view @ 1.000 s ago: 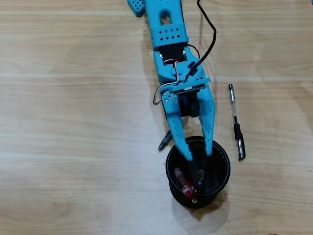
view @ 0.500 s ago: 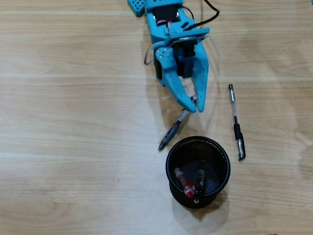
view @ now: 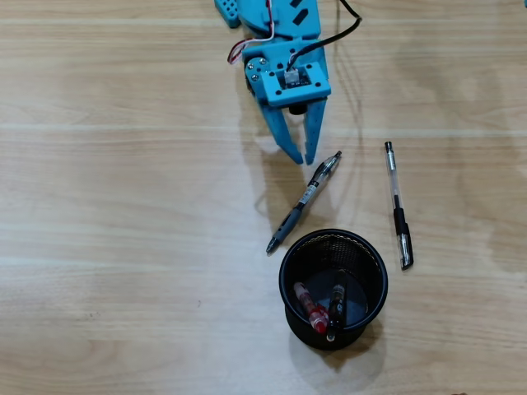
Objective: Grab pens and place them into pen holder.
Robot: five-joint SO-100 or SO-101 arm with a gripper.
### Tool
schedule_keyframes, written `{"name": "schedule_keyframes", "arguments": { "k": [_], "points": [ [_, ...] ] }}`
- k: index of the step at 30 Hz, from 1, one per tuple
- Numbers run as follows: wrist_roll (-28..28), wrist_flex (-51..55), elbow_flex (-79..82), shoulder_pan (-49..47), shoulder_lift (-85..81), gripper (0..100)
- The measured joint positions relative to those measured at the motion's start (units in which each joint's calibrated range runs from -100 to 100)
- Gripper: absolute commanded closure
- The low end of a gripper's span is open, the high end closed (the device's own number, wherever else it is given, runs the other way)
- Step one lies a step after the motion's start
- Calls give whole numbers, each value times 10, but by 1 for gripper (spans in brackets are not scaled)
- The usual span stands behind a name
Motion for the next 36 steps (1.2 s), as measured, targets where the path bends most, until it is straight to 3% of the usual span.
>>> {"name": "schedule_keyframes", "arguments": {
  "k": [7,18,25,36],
  "points": [
    [-38,186,-91,-1,0,98],
    [-85,210,-177,-30,120,98],
    [-114,279,-245,-31,220,98],
    [-119,292,-279,-30,282,94]
  ]
}}
